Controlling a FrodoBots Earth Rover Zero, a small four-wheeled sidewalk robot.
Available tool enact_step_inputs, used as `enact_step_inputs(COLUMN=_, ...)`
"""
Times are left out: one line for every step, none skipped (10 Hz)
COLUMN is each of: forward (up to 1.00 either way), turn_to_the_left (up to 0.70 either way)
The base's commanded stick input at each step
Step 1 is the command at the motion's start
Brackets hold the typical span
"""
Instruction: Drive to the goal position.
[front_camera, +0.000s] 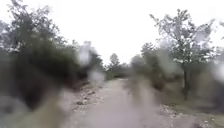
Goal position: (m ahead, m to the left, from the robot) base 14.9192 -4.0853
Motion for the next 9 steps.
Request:
enact_step_inputs(forward=0.45, turn_to_the_left=0.00)
enact_step_inputs(forward=0.45, turn_to_the_left=0.00)
enact_step_inputs(forward=0.45, turn_to_the_left=0.00)
enact_step_inputs(forward=0.45, turn_to_the_left=0.00)
enact_step_inputs(forward=0.45, turn_to_the_left=0.00)
enact_step_inputs(forward=0.45, turn_to_the_left=0.00)
enact_step_inputs(forward=0.45, turn_to_the_left=0.00)
enact_step_inputs(forward=0.45, turn_to_the_left=0.00)
enact_step_inputs(forward=0.45, turn_to_the_left=0.00)
